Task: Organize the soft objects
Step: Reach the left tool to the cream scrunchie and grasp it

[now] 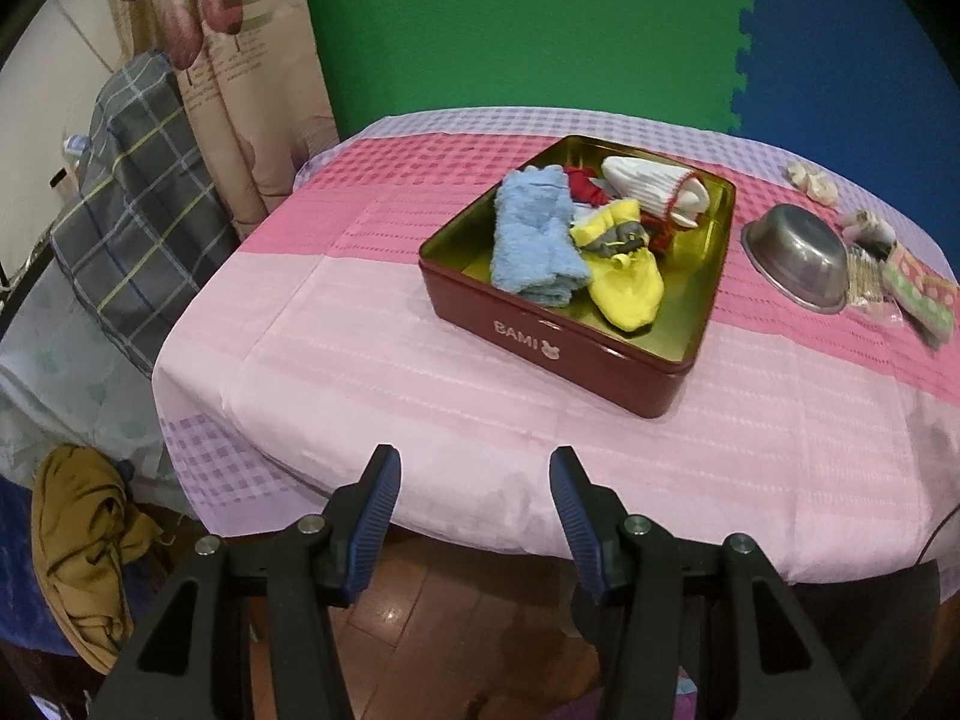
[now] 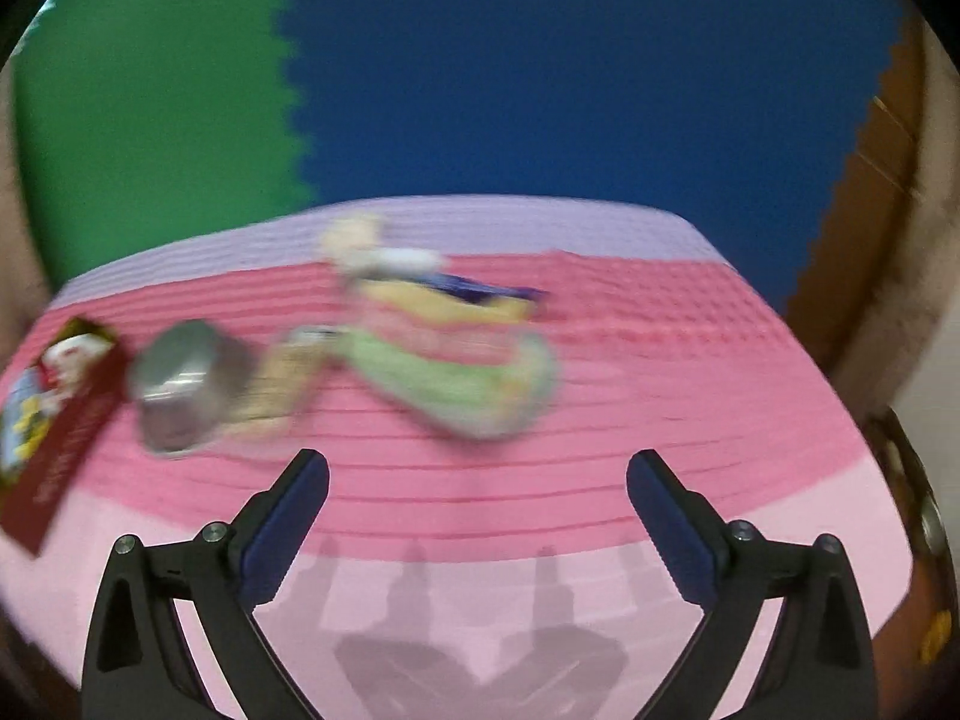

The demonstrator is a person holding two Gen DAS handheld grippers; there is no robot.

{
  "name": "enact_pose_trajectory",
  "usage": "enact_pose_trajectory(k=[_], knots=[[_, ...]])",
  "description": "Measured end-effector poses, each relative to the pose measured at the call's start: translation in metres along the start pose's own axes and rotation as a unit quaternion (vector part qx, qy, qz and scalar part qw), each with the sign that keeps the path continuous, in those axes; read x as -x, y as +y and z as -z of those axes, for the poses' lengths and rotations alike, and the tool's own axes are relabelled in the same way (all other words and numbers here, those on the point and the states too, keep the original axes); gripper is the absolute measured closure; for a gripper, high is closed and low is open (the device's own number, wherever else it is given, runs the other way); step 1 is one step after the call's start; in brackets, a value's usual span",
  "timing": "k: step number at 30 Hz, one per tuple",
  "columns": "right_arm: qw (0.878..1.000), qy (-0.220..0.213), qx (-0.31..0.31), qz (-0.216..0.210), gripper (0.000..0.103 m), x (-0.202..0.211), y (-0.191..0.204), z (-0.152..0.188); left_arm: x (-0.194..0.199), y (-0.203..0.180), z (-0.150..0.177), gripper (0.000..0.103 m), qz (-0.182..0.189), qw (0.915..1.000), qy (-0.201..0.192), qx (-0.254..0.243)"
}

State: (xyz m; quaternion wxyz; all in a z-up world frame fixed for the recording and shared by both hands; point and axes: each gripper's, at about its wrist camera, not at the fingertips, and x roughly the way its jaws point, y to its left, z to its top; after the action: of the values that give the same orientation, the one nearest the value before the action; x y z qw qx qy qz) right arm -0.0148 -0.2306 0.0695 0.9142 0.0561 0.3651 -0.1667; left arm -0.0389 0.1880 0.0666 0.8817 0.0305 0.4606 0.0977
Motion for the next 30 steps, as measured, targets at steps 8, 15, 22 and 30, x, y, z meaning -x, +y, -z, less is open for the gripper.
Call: enact_pose_trajectory(k=[8, 15, 22, 30], knots=[[0.995, 0.041, -0.036, 0.079, 0.004, -0.056, -0.087, -0.008, 0.007, -0.037, -0.014, 0.050, 0.042, 0.9974, 0.013, -0.057], [0.994, 0.038, -0.064, 0.080, 0.003, -0.074, -0.127, -0.017, 0.014, -0.114, -0.085, 0.050, 0.162, 0.9791, 0.042, -0.116], [0.998, 0.017, -0.062, 0.011, 0.003, -0.072, -0.125, -0.013, -0.016, -0.222, -0.195, 0.050, 0.232, 0.9638, 0.060, -0.116], [0.999, -0.028, -0.039, -0.020, 0.002, -0.056, -0.118, -0.011, -0.114, -0.355, -0.287, 0.050, 0.203, 0.9638, 0.099, -0.142]])
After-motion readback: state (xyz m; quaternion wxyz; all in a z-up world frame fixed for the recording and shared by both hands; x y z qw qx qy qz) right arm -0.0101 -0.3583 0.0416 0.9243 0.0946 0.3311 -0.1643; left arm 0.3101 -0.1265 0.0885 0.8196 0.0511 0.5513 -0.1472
